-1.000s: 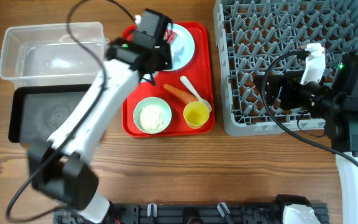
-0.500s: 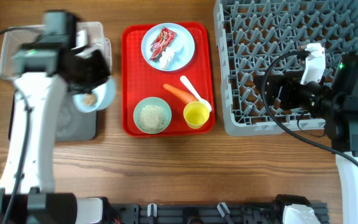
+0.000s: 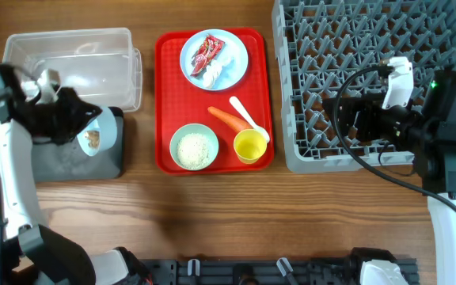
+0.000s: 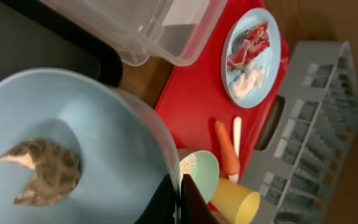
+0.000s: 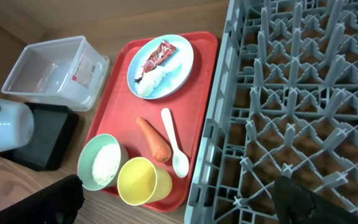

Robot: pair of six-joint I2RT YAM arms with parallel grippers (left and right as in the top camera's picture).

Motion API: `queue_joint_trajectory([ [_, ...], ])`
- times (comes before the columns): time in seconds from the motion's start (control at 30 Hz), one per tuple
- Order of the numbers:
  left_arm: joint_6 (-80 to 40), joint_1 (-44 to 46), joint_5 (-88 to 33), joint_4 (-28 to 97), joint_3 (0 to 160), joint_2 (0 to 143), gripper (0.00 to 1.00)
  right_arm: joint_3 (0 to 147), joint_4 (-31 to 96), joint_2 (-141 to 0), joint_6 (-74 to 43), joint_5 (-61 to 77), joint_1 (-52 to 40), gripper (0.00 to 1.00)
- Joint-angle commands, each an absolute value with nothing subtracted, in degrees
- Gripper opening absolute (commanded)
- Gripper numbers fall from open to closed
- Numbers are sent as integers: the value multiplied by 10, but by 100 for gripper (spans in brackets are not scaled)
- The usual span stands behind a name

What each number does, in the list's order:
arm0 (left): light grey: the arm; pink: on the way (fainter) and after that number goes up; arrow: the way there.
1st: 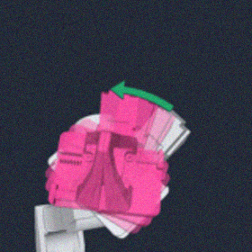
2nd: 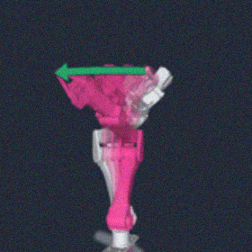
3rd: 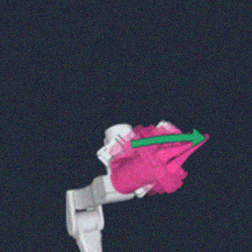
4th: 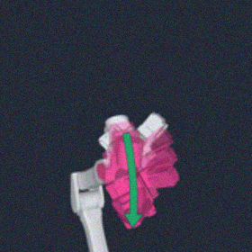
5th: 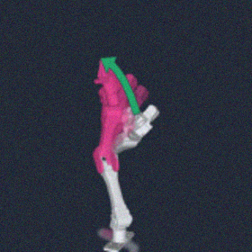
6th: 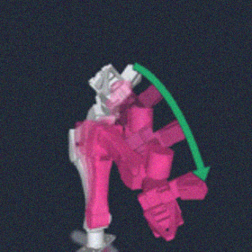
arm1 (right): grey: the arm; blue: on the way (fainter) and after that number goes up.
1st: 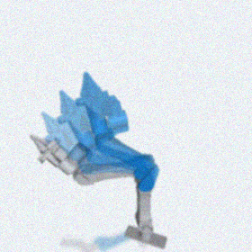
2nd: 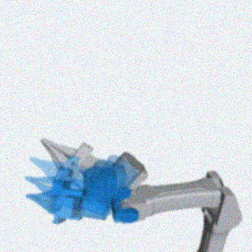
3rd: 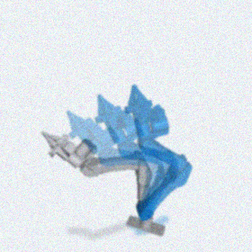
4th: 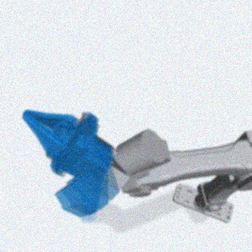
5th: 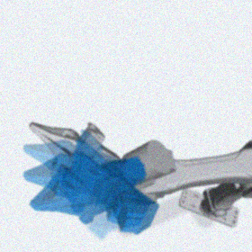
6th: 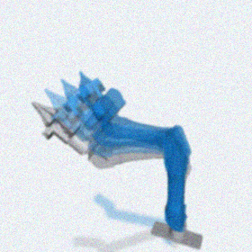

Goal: Sort waste into correct bins and load items into the dishwasher rack
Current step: 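Carry the bowl over the black tray and tip the mushroom out with the left gripper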

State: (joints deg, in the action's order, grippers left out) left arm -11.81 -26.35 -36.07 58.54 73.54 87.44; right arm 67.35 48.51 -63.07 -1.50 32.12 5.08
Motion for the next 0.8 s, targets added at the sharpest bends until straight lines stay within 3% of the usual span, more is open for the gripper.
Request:
queue_joint_trajectory([
  [0.0,-91,-334,-523,534,659,872,4,689,485,-634,-15,326,51,100],
  [0.3,-91,-501,-727,418,527,872,4,689,490,-634,-17,326,51,100],
  [0.77,-64,-523,-903,339,524,872,4,689,499,-634,-17,326,51,100],
])
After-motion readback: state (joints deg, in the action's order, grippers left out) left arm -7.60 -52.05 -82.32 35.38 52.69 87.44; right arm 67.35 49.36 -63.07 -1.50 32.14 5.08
